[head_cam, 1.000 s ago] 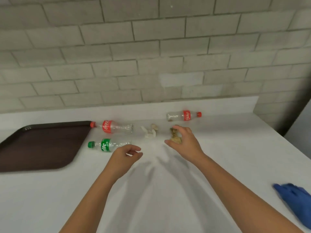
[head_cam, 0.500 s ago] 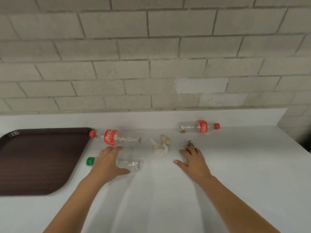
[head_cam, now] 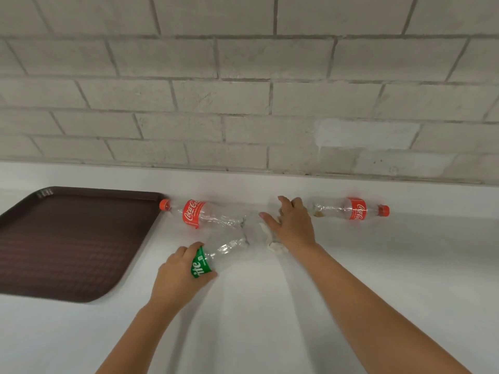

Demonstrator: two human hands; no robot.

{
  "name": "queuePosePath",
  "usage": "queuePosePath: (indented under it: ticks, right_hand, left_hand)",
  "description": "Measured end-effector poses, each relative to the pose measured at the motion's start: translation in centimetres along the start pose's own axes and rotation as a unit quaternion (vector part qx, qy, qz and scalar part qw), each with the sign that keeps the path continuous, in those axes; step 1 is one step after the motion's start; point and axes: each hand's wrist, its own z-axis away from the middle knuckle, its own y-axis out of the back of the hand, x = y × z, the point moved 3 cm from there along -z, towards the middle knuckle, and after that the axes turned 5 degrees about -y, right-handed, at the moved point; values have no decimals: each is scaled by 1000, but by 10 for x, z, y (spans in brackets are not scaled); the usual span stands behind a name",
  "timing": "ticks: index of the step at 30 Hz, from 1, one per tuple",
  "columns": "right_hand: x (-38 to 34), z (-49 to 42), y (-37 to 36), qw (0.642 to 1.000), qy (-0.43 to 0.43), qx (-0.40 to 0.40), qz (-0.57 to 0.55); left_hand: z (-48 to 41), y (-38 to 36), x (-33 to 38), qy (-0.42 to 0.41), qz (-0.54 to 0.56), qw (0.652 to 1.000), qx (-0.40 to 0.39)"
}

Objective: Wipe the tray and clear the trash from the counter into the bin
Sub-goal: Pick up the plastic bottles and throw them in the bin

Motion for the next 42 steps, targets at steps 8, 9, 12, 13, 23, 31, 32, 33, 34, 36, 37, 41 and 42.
queuePosePath:
  ticks: [8,9,12,13,23,31,32,33,34,36,37,41,42]
  right_hand:
    - [18,32,-31,983,12,-24,182]
    - [18,39,-29,985,19,-10,171]
    - [21,70,-20,981,83,74,161]
    - [25,82,-15,977,104,91,164]
    - [104,269,83,985,-103,113,-83]
    - [204,480,202,797,-332,328,-383]
    - [219,502,211,775,-343,356,-393]
    - [234,522,217,757,-357,370,-403]
    - [250,542,220,741,-375,374,-412]
    - [289,578,215,703,-411,376,-443]
    - [311,595,207,675,-434,373,-466]
    - [413,655,130,589,-543,337,-494]
    - [439,668,106,583,-576,322,-474]
  left_hand:
    - [25,-12,0,-54,-22,998,33]
    - [28,-13,2,-53,-21,998,33]
    - [36,-17,12,-49,-12,998,30]
    - [39,-18,18,-47,-9,998,27]
    - [151,-31,144,-25,269,957,-102]
    - [291,-89,291,-101,373,870,-307]
    - [308,-97,309,-113,378,862,-319]
    - [326,-103,327,-130,382,853,-331]
    - [344,-110,345,-150,384,842,-347]
    - [383,-126,376,-185,388,812,-395]
    - [402,-141,388,-189,386,795,-427]
    - [464,-257,390,-140,309,790,-512]
    - [474,-297,379,-121,264,805,-517]
